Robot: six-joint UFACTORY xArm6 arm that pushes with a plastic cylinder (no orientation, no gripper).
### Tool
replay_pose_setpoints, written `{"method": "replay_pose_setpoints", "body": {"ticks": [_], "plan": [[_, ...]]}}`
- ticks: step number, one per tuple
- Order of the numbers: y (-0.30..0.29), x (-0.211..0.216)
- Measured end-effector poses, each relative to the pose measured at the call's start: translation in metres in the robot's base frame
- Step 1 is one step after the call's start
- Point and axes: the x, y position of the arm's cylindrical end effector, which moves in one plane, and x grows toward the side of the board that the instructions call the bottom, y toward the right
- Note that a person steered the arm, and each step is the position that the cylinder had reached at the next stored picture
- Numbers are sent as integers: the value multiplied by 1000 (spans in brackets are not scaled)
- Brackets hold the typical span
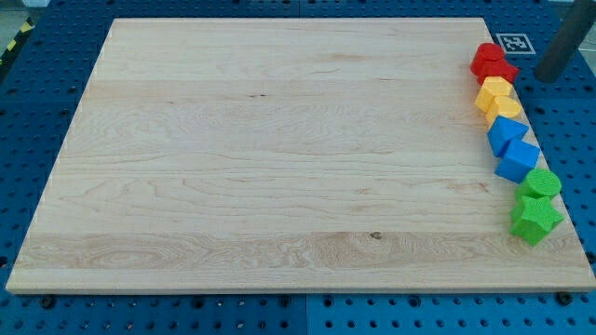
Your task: Move your arm to the right side of the yellow heart
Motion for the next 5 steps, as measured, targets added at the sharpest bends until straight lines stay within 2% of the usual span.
{"method": "replay_pose_setpoints", "body": {"ticks": [3, 5], "plan": [[0, 82], [-66, 89]]}}
